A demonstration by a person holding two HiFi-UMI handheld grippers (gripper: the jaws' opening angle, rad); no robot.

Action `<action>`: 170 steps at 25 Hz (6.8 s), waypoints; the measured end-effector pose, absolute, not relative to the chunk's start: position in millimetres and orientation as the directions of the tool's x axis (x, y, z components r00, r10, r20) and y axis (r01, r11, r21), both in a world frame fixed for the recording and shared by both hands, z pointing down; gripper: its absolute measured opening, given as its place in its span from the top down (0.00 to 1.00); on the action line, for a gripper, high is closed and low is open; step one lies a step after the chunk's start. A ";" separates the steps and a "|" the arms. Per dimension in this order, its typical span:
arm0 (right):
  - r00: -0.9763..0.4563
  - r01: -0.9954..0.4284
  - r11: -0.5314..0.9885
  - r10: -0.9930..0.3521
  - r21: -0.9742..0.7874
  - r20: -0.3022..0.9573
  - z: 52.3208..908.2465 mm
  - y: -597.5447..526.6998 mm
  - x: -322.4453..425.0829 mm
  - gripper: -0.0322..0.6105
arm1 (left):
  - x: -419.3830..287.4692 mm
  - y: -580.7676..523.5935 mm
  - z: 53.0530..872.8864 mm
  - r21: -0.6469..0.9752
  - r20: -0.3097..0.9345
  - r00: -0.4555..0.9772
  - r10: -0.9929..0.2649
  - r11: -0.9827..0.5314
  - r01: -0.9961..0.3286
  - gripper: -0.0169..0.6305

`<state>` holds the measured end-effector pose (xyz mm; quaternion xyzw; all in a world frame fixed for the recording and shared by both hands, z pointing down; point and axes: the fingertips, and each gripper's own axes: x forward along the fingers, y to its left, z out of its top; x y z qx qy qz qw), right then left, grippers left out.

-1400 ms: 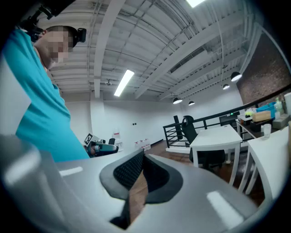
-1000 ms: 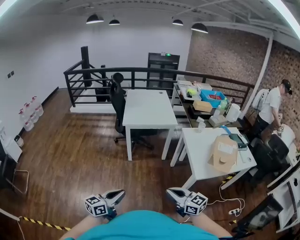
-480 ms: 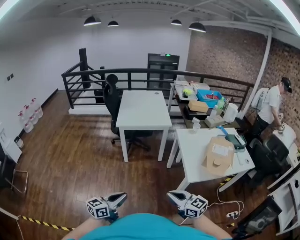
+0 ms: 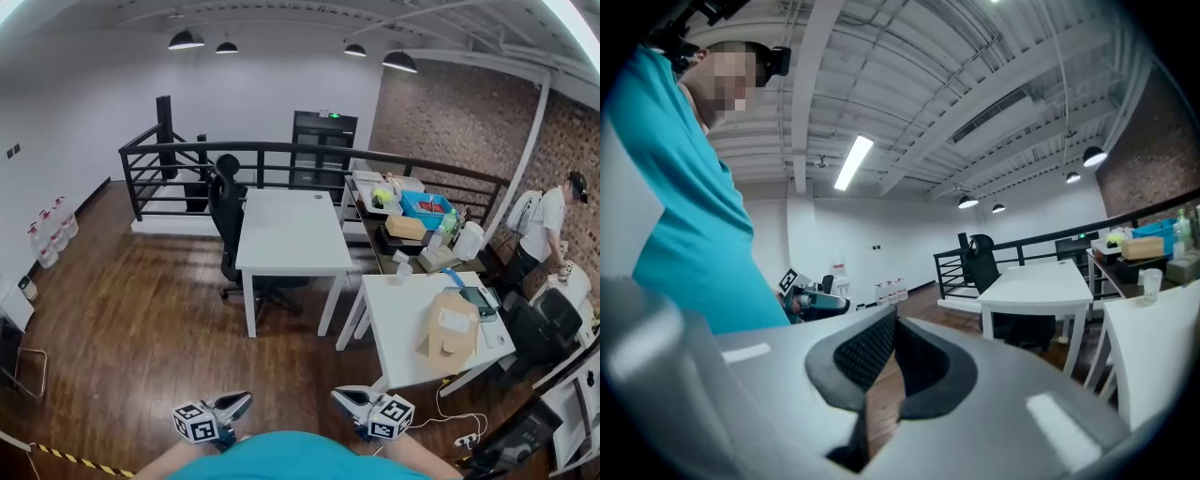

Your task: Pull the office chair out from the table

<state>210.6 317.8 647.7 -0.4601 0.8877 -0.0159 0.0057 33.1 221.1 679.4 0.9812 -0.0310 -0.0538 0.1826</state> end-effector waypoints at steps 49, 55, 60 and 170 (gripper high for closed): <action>-0.504 -0.863 0.503 -0.864 0.038 -0.019 643.5 -334.3 431.8 0.95 | 257.4 -422.8 692.3 0.260 -0.094 0.995 0.017 -0.965 0.041 0.94; -0.497 -0.867 0.497 -0.868 0.034 0.009 649.1 -392.7 452.7 0.95 | 291.3 -500.5 684.5 0.240 -0.086 0.996 0.026 -0.970 0.047 0.94; -0.539 -0.843 0.539 -0.842 0.012 -0.016 651.9 -443.6 500.7 0.95 | 324.2 -548.8 684.0 0.270 -0.074 0.995 -0.071 -0.962 -0.049 0.94; -0.883 -0.462 0.886 -0.455 -0.046 0.112 608.6 -841.4 144.0 0.95 | -189.4 -1027.0 679.6 0.269 0.533 0.695 -0.482 -0.682 -0.680 0.73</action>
